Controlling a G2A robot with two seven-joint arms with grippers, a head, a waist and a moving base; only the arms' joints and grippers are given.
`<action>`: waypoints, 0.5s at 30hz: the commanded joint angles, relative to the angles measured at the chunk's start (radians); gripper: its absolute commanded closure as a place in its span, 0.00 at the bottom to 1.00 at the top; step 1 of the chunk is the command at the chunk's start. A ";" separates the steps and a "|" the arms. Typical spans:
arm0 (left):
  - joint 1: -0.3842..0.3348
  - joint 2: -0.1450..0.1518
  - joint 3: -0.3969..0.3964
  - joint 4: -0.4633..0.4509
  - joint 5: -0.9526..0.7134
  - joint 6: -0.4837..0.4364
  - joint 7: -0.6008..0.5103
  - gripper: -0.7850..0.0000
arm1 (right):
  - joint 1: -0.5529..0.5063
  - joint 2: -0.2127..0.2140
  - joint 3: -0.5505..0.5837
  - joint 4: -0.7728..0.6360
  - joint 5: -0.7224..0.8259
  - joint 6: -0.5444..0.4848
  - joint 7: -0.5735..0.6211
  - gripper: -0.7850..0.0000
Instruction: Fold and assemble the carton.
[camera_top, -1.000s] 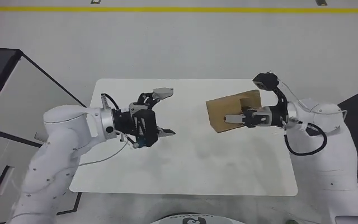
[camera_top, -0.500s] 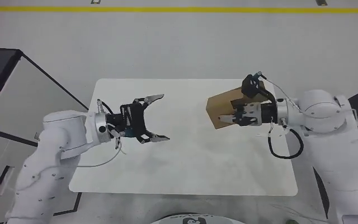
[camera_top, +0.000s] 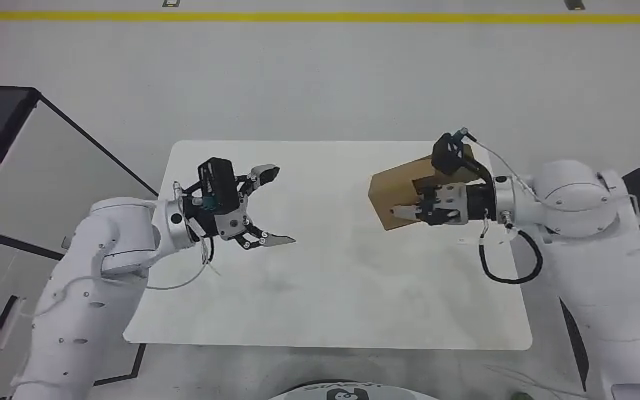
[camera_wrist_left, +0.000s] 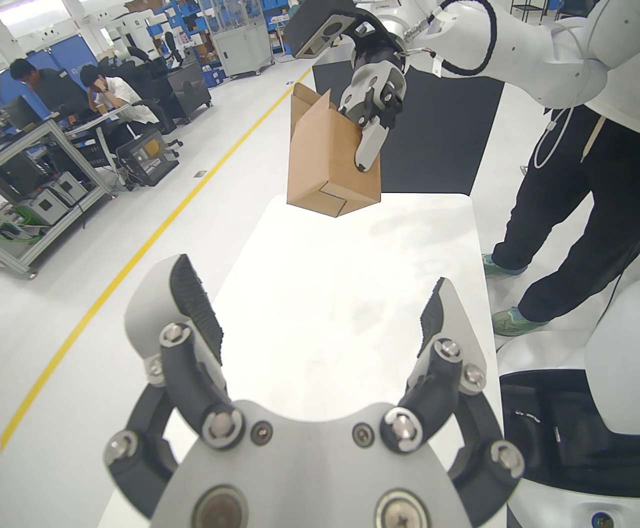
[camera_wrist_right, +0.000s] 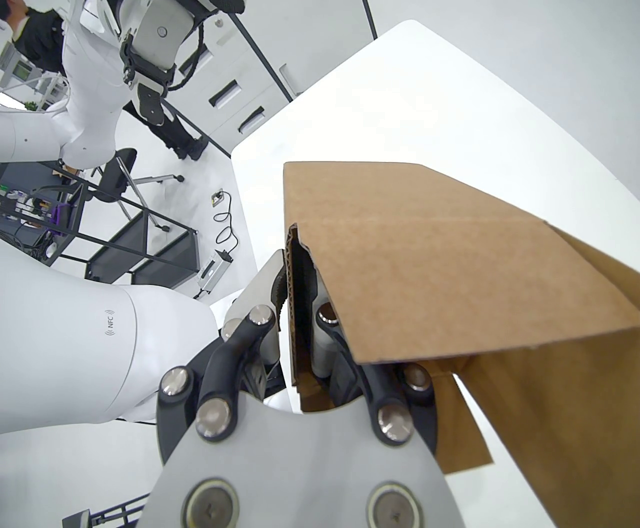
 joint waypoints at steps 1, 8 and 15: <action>0.000 0.000 0.000 0.000 0.000 0.000 0.000 0.00 | 0.011 0.005 -0.022 -0.042 -0.115 0.012 0.013 1.00; 0.000 0.000 0.000 0.000 0.000 0.000 0.000 0.00 | 0.132 0.035 -0.222 -0.084 -0.459 0.043 0.044 1.00; 0.000 0.000 0.000 0.000 0.000 0.000 0.000 0.00 | 0.286 0.039 -0.503 0.034 -0.610 -0.022 -0.021 1.00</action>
